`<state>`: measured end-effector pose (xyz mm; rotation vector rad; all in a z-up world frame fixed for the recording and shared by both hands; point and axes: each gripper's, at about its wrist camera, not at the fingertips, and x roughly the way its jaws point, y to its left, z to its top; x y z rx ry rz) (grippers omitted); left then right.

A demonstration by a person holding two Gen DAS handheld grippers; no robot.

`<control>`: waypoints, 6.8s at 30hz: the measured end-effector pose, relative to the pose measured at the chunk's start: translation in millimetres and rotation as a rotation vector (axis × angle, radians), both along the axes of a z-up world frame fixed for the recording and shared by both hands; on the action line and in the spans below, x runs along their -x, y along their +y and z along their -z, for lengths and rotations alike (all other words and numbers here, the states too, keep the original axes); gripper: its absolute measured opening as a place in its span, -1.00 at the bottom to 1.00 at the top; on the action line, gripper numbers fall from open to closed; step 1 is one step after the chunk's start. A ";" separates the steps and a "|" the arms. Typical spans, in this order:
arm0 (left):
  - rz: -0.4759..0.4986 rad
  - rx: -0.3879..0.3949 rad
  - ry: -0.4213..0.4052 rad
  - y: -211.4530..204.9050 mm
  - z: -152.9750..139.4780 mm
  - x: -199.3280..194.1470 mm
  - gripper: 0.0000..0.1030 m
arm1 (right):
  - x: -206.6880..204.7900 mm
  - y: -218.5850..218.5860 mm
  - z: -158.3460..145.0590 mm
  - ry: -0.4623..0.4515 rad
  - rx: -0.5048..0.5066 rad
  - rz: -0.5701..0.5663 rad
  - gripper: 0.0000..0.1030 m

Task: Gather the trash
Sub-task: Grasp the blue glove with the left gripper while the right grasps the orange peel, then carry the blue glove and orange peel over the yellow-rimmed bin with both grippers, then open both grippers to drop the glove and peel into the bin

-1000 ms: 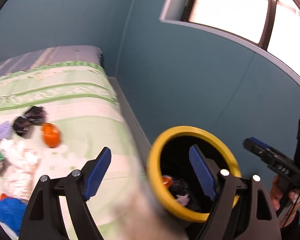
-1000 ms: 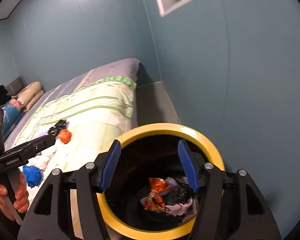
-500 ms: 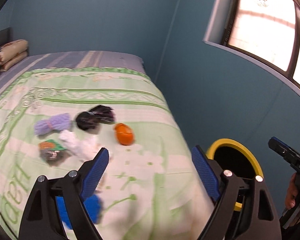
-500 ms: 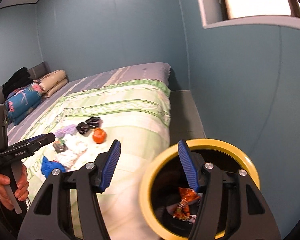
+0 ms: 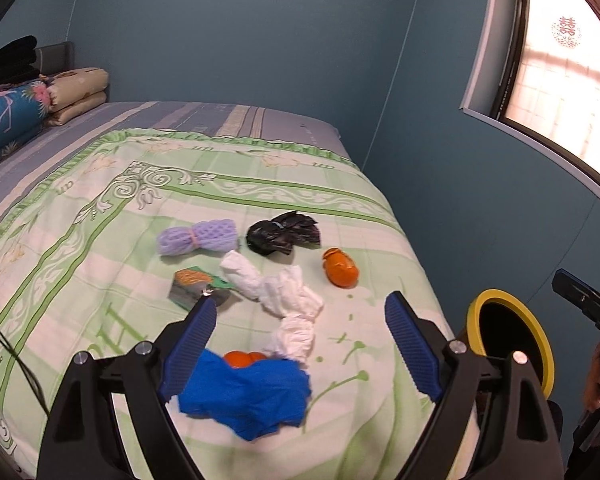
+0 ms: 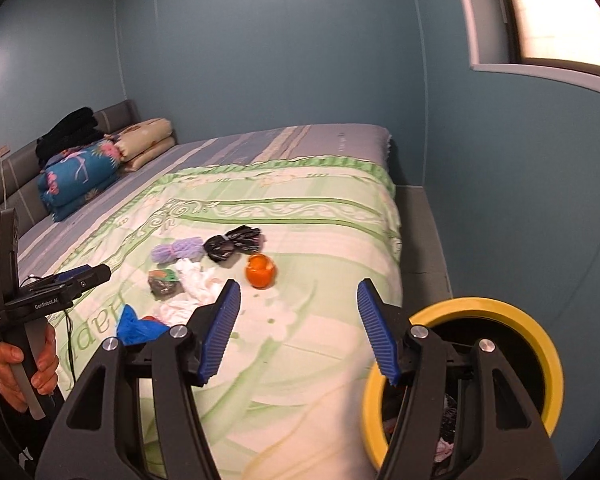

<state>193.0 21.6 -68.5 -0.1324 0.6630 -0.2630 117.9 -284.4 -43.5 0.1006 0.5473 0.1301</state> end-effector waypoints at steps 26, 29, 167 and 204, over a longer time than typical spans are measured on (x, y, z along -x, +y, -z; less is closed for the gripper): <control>-0.001 -0.065 0.183 55.9 76.5 2.5 0.62 | -130.7 99.3 96.7 0.206 0.049 -0.196 0.24; 0.021 -0.075 0.212 51.2 85.9 -3.2 0.62 | -148.8 102.4 108.6 0.225 0.052 -0.192 0.28; 0.575 0.079 0.002 -297.4 -15.6 17.9 -0.89 | 68.4 -166.0 28.0 -0.036 -0.019 0.378 -0.61; 0.433 0.076 0.086 -273.8 27.0 -26.1 0.49 | 60.2 -176.7 55.1 0.079 -0.069 0.418 -0.06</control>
